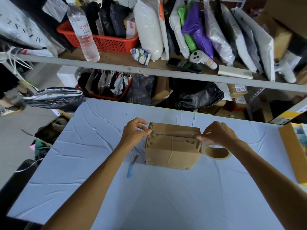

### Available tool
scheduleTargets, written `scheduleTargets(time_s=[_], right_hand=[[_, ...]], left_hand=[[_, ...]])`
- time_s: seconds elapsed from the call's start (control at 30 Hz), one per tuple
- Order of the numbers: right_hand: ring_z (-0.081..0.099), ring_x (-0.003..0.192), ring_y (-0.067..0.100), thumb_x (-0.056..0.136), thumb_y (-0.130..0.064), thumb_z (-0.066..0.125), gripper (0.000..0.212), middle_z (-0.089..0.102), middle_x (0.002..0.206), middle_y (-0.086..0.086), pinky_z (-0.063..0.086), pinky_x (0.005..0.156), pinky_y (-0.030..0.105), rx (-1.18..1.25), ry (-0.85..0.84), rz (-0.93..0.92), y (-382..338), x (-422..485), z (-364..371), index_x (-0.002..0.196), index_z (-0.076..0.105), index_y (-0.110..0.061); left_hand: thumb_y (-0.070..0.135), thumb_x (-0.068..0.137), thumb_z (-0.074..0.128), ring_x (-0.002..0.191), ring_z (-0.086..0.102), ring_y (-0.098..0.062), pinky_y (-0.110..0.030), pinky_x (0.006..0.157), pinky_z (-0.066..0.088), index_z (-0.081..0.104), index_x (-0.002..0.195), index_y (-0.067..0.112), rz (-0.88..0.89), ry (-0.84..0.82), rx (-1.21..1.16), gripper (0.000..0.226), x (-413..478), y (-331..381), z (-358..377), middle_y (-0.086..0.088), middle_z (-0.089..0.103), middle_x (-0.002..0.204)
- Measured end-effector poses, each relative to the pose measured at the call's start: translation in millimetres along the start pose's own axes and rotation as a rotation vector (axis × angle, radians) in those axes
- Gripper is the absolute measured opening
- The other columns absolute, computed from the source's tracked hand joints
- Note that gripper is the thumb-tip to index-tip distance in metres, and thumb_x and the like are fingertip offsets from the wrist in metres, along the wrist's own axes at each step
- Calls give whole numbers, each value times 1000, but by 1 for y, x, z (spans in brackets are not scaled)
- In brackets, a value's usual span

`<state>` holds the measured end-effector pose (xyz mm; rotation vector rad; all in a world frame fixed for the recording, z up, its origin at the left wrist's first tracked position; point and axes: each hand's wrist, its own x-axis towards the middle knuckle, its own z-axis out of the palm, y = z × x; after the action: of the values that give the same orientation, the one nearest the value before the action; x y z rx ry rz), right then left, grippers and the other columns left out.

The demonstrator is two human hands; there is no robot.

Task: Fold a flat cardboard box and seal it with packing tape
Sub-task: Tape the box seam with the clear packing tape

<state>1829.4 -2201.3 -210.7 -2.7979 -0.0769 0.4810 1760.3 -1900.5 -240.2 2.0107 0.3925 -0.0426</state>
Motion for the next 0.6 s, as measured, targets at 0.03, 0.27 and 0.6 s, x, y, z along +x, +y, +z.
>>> scheduleTargets(time_s=[0.03, 0.27, 0.6], right_hand=[[60, 79, 19, 71, -59, 72, 41, 72, 88, 0, 39, 57, 28, 6, 2, -1, 0, 0, 0, 85, 78, -21], [63, 79, 19, 71, -58, 73, 40, 73, 84, -1, 45, 61, 30, 41, -41, -16, 4, 0, 2, 83, 78, -21], [62, 76, 17, 69, -56, 75, 35, 70, 79, -4, 41, 55, 28, 125, -11, -5, 6, -2, 7, 79, 78, -23]], left_hand=[[24, 79, 75, 80, 61, -7, -16, 61, 41, 62, 102, 19, -18, 1, -11, 27, 0, -1, 1, 7, 67, 88], [14, 82, 72, 69, 58, -12, -21, 48, 36, 65, 108, 9, -523, -145, -476, 27, 4, -12, 5, -6, 67, 86], [44, 58, 75, 77, 51, -17, -24, 68, 44, 63, 88, 5, -690, -101, -609, 51, -6, -18, 17, -9, 62, 83]])
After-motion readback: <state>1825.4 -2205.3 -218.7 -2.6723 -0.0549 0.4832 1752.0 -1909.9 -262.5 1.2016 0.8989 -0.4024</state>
